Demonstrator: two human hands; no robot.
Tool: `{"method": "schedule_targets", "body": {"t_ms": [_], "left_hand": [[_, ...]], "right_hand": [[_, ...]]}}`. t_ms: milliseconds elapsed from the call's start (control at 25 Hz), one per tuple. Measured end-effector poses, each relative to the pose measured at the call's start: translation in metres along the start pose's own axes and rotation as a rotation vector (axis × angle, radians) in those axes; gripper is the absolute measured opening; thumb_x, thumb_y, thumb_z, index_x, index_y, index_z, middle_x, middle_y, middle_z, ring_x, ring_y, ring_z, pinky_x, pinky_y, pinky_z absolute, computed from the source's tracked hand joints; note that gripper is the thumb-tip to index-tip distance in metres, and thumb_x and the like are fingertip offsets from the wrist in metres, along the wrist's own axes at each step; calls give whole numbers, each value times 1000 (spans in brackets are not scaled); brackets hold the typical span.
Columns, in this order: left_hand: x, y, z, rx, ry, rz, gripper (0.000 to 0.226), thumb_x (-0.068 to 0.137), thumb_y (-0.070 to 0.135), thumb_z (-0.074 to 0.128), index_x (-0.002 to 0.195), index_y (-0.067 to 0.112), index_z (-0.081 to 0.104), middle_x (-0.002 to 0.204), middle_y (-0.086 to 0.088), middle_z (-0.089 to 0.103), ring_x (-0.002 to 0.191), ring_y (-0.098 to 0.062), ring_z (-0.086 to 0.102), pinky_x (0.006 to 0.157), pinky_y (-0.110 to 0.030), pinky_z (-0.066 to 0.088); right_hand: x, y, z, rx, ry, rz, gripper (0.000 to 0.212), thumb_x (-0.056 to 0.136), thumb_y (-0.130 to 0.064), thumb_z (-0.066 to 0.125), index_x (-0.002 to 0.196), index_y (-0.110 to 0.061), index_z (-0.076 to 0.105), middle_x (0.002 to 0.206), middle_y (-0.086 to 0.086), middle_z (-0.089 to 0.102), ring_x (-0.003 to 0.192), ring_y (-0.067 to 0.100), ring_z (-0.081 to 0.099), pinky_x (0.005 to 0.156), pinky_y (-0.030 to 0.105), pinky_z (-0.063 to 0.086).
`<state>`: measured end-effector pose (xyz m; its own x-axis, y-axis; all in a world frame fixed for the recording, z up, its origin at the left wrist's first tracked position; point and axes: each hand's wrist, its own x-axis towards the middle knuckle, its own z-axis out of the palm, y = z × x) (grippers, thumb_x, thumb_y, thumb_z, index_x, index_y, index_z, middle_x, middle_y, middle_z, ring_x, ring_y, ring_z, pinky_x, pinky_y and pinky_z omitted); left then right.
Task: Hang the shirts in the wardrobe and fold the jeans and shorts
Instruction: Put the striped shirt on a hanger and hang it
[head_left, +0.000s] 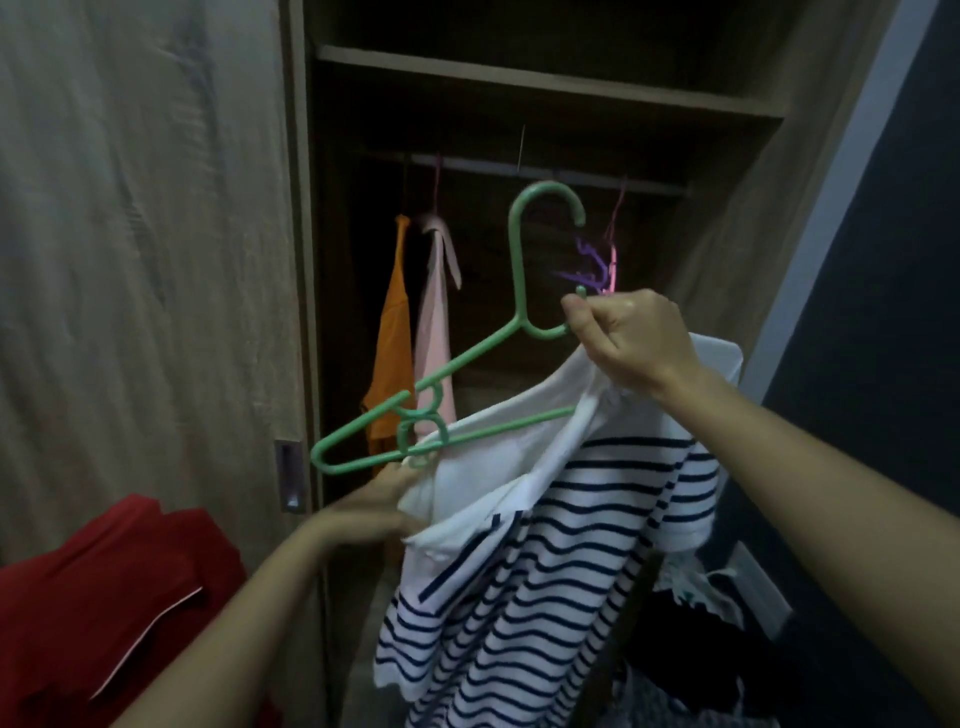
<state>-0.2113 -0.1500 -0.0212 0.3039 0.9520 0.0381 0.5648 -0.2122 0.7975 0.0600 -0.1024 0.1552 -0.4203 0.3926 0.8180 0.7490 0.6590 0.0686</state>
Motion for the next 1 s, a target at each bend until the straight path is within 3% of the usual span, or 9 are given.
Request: {"method": "schedule_targets", "body": {"t_ms": [120, 240, 360, 480, 640, 720, 840, 920, 1000], "left_hand": [[-14, 15, -42, -116, -68, 71, 69, 70, -4, 72, 123, 34, 51, 126, 18, 59, 98, 17, 55, 82, -7, 45], [-23, 43, -64, 43, -62, -50, 62, 80, -5, 63, 130, 26, 45, 113, 12, 58, 65, 13, 59, 55, -3, 44], [-18, 57, -69, 473, 125, -112, 51, 82, 11, 61, 132, 20, 53, 106, -2, 51, 85, -6, 55, 70, -15, 43], [-5, 83, -36, 644, 447, -191, 36, 88, 22, 52, 122, 14, 58, 107, -11, 43, 95, -33, 55, 83, -34, 44], [-16, 78, -17, 692, 662, 357, 47, 89, 36, 46, 130, 14, 55, 119, -11, 54, 102, -29, 54, 85, -44, 47], [-29, 62, -35, 765, 818, 378, 52, 88, 48, 44, 131, 19, 54, 126, -8, 55, 113, -24, 51, 91, -42, 41], [-39, 50, -60, 781, 652, 186, 61, 85, 67, 31, 121, 25, 54, 99, 1, 65, 90, -17, 61, 70, -30, 43], [-40, 44, -70, 660, 556, 215, 52, 82, 73, 27, 96, 31, 56, 73, 8, 60, 65, -7, 57, 55, -26, 39], [-46, 42, -79, 539, 616, 276, 38, 83, 69, 36, 79, 35, 53, 62, 9, 56, 58, -5, 54, 51, -23, 36]], "right_hand": [[-26, 30, 18, -110, -85, 9, 62, 88, -57, 25, 55, -15, 55, 52, -5, 50, 51, 21, 52, 45, 22, 24], [-43, 36, 38, -170, -94, -18, 68, 89, -62, 22, 58, -16, 61, 56, 0, 61, 53, 25, 62, 45, 22, 31], [-48, 21, 59, -205, -22, -46, 70, 92, -65, 18, 77, -24, 73, 63, -1, 67, 54, 23, 65, 40, 24, 39], [-39, -7, 71, -91, -85, 136, 52, 90, -64, 28, 118, -36, 62, 92, -1, 73, 82, 24, 69, 57, 31, 48], [-33, -17, 63, 182, -117, 419, 44, 89, -59, 43, 124, -34, 51, 88, 0, 68, 85, 21, 64, 64, 30, 43], [-39, -16, 56, 269, -70, 443, 38, 87, -57, 48, 117, -34, 53, 70, -6, 61, 72, 15, 62, 61, 30, 42], [-42, -27, 55, 328, -47, 405, 32, 87, -54, 51, 109, -33, 57, 60, -7, 55, 61, 9, 58, 55, 29, 40], [-42, -36, 53, 275, -80, 351, 33, 87, -57, 48, 108, -33, 56, 66, -9, 57, 65, 10, 59, 54, 27, 39], [-43, -38, 51, 176, -137, 293, 38, 87, -59, 45, 111, -31, 55, 76, -8, 63, 73, 12, 60, 56, 27, 38]]}}
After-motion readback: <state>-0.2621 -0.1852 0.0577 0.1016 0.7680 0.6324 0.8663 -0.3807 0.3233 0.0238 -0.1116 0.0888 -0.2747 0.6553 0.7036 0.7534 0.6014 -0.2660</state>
